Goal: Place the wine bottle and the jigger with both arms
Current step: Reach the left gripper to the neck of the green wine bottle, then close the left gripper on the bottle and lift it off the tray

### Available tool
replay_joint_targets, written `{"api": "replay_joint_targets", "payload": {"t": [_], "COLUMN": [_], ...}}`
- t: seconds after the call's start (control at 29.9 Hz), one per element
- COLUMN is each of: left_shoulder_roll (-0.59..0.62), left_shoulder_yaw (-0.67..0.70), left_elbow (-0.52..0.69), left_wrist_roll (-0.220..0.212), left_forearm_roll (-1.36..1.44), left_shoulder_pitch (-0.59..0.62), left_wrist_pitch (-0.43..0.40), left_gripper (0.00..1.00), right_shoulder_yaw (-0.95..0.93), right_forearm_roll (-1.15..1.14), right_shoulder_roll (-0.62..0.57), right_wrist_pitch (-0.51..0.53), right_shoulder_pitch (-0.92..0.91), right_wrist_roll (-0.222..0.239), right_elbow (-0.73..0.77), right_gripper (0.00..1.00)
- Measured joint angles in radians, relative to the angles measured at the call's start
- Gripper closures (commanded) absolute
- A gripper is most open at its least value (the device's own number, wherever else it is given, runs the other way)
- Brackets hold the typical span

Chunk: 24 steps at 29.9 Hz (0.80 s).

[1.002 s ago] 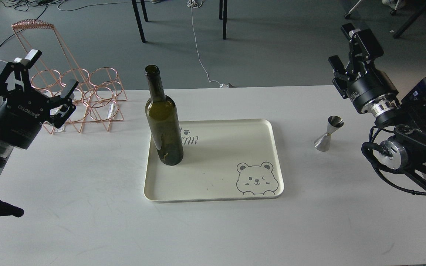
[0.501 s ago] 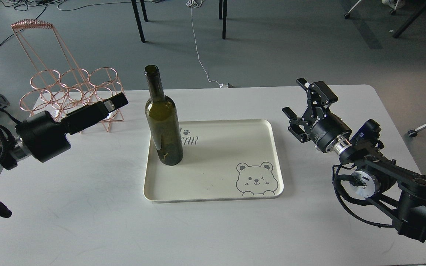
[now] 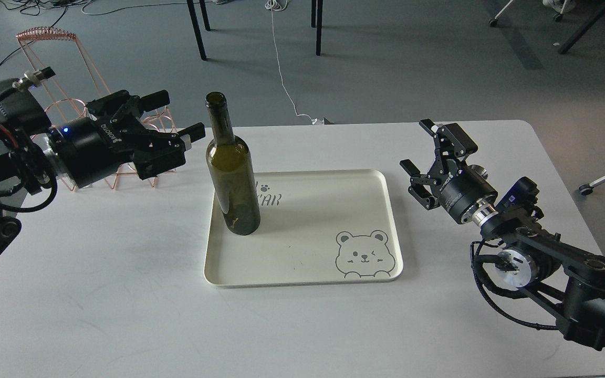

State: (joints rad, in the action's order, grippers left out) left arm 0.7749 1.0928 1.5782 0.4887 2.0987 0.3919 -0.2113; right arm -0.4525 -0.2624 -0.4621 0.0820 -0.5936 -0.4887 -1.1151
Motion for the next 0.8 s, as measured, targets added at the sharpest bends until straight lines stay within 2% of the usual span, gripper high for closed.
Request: {"api": "replay_joint_targets", "payload": {"t": [0.2,0.4,0.8], "left_shoulder_roll": [-0.039,-0.084,-0.130], "left_shoulder_yaw": [-0.066,-0.074,-0.124], "left_elbow": [-0.039,-0.080,-0.087], "left_wrist_roll": [0.000,0.000,0.000], "left_forearm_roll": [0.014,0.035,0.035], "left_shoulder_pitch": [0.075,0.092,0.127], "left_wrist_pitch": [0.006,0.006,0.003], "left_gripper": [0.02,0.02,0.03], "right_shoulder_yaw": [-0.002,-0.003,-0.003], "right_forearm_roll": [0.000,0.000,0.000], "right_shoulder_roll": [0.000,0.000,0.001], "right_wrist_pitch": [-0.002,-0.004,-0.008], "right_shoulder_pitch": [0.000,0.000,0.000], "right_wrist_roll": [0.000,0.000,0.000], "right_elbow": [0.000,0.000,0.003], "right_gripper": [0.02,0.02,0.01]}}
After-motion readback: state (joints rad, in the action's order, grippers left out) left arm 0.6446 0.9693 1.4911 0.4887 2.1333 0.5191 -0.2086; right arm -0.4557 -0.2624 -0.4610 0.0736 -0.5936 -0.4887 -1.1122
